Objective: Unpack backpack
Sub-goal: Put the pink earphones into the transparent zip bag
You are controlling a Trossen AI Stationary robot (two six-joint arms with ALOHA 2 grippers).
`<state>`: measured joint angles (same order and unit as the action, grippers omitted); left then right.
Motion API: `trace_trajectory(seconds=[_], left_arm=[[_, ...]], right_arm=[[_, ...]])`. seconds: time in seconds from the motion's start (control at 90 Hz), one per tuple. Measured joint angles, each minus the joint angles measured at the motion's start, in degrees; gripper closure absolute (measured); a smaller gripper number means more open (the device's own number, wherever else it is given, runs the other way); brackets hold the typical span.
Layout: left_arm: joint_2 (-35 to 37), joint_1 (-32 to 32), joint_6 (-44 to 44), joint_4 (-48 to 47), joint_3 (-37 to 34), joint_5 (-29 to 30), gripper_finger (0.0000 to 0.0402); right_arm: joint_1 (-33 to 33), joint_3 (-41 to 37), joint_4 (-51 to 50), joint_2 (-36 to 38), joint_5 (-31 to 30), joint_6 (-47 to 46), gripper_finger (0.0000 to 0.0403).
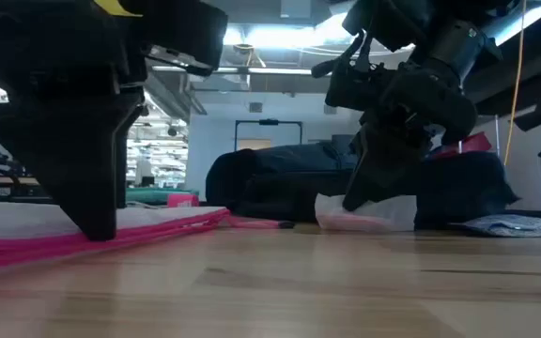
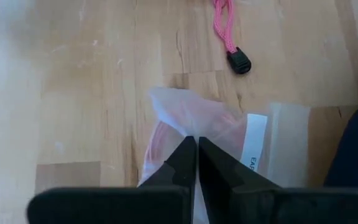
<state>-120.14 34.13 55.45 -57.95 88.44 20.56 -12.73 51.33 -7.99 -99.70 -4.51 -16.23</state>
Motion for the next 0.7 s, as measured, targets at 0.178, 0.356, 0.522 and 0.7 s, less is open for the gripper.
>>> trace_trajectory(seconds=[0.178,0.356,0.522,0.7], left_arm=[[-0.02,-0.24,0.07,0.79,-1.53,-2.14,0.0146],[0.42,-0.96,0.93,1.18,-4.62,-4.81,0.0165],[0.4,-0.92,-0.55,2.57,-4.98,-4.5,0.0168],[0.29,-0.92,-1.12,3.43,-4.98,-5.37,0.0211]], right_arm=[[-0.02,0.0,-0.23,0.0,0.0,0.0,0.0403],[-0.01,0.0,-1.13,0.0,-0.01,0.0,0.0403],[0.0,0.0,-1.2,0.0,-0.42,0.0,0.0403],[-0.02,0.0,-1.2,0.0,-0.42,0.0,0.0403]])
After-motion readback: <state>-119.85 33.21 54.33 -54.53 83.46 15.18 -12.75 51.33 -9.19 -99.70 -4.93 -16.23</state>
